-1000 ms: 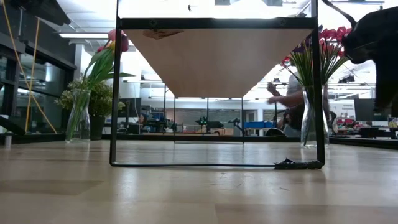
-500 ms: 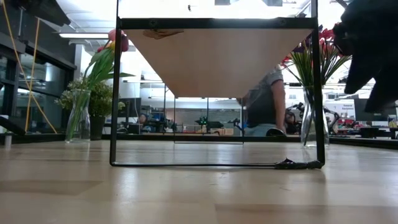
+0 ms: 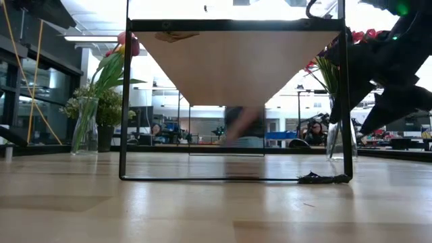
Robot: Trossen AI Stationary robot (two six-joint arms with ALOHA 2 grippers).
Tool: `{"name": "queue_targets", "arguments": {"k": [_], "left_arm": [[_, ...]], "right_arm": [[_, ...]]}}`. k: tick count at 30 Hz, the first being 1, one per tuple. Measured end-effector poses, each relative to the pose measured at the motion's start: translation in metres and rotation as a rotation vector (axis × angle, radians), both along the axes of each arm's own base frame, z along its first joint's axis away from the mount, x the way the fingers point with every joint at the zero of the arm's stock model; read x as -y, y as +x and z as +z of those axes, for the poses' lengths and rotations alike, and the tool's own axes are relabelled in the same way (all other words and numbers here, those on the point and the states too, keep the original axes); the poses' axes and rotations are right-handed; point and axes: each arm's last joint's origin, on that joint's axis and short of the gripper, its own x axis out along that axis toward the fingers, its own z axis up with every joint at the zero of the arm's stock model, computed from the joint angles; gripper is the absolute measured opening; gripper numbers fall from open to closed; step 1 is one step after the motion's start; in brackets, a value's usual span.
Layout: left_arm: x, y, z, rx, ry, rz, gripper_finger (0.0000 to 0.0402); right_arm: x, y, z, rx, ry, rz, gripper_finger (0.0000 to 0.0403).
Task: Pick and place flowers into a vace then onto a shelf
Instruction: Put the right transparent flower vase on the shelf
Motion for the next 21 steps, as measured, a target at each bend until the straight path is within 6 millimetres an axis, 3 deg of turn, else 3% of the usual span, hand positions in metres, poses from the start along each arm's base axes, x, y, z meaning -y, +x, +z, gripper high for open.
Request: {"name": "queue_targets", "arguments": {"k": [4, 13, 21], "left_arm": [[0.000, 0.000, 0.000, -0.004, -0.005, -0.006, 0.0248], [0.000, 0.000, 0.000, -0.004, -0.005, -0.006, 0.0248], [0.000, 0.000, 0.000, -0.005, -0.005, -0.006, 0.0248]], "right_arm": [[0.004, -0.002, 0.007, 0.033, -0.030, -0.010, 0.0342], [0.011, -0.027, 0.032, 0.058, 0.013, -0.005, 0.0342], [0.030, -0.049, 0.048, 0.042, -0.057, -0.032, 0.0342]]}}
